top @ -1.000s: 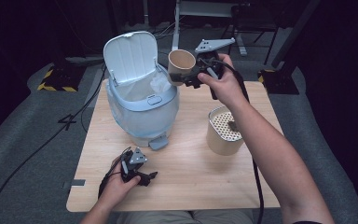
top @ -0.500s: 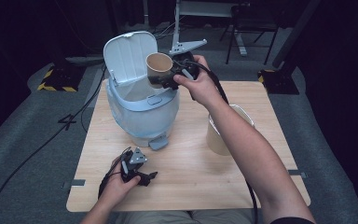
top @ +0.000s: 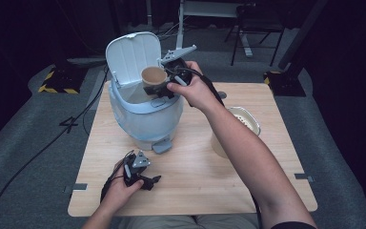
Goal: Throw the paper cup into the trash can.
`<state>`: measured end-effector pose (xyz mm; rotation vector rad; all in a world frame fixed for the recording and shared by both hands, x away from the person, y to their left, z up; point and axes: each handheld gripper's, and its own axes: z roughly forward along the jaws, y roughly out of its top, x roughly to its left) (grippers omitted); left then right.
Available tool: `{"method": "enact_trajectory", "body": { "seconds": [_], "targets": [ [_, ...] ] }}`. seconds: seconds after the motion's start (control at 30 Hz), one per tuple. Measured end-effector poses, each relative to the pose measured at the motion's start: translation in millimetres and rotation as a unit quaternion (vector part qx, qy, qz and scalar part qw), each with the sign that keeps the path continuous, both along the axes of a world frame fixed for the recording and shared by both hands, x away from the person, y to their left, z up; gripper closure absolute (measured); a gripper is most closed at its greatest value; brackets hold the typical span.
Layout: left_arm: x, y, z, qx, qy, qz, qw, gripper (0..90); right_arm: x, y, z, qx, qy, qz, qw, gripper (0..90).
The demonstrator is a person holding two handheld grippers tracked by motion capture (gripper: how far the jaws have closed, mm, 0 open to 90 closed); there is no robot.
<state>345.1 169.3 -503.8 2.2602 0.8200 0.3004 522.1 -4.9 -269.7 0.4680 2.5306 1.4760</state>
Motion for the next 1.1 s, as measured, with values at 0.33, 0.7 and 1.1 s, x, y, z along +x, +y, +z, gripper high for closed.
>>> {"method": "enact_trajectory", "body": {
  "seconds": [0.33, 0.7, 1.1],
  "targets": [
    [0.0, 0.0, 0.0, 0.0, 0.0, 0.0, 1.0, 15.5, -0.1, -15.1, 7.5, 0.019, -0.004, -0.023, 0.9995, 13.8],
    [-0.9, 0.7, 0.5, 0.004, -0.002, 0.006, 1.0, 15.5, -17.5, -56.9, 24.8, 0.021, -0.016, -0.014, 0.9996, 15.9],
    [-2.5, 0.1, 0.3, 0.0, 0.001, 0.019, 0.9998, 15.4, -49.3, -116.9, 31.5, 0.024, -0.033, -0.025, 0.9989, 16.8]
  ]
}}
